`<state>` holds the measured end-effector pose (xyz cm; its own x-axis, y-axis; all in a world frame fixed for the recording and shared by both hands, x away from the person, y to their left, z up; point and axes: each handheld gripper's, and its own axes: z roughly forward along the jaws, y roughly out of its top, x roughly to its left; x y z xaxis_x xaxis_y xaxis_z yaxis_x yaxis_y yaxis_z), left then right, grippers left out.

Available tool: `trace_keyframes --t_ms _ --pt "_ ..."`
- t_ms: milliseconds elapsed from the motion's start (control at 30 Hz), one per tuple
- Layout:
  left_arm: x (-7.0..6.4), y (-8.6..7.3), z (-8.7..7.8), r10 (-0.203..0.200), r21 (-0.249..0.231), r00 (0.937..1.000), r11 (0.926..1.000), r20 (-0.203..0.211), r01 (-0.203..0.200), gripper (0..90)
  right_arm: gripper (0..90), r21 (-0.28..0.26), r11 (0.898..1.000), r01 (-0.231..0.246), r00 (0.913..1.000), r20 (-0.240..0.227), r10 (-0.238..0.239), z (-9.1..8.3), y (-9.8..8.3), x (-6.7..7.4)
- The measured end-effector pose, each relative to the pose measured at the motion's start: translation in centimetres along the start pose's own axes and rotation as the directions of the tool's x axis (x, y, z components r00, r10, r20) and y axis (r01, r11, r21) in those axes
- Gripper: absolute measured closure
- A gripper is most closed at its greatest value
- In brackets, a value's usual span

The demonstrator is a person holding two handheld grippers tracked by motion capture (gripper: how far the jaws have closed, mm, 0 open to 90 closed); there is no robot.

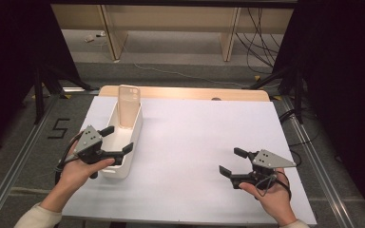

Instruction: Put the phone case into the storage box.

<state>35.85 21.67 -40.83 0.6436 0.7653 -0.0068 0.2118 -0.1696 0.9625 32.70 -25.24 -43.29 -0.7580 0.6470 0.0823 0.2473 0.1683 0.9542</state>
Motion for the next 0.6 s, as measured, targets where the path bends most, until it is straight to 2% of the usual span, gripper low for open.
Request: trace_keyframes --t_ms 233,467,600 --pt "-0.9 -0.3 -0.4 0.015 -0.016 0.9992 0.9998 0.037 -0.014 9.5 15.4 0.001 1.0 0.001 1.0 -0.001 -0.001 0.0 0.0 0.0" --pt "-1.4 -0.7 -0.8 0.019 -0.018 0.9986 0.9997 0.05 -0.018 9.9 15.4 0.004 1.0 0.003 1.0 -0.001 -0.003 -0.1 0.0 0.0" --pt "-1.7 -1.1 -0.9 0.022 -0.018 0.9974 0.9996 0.068 -0.021 10.1 15.4 0.033 0.999 0.013 0.9998 0.016 -0.013 -0.3 0.1 -0.1"
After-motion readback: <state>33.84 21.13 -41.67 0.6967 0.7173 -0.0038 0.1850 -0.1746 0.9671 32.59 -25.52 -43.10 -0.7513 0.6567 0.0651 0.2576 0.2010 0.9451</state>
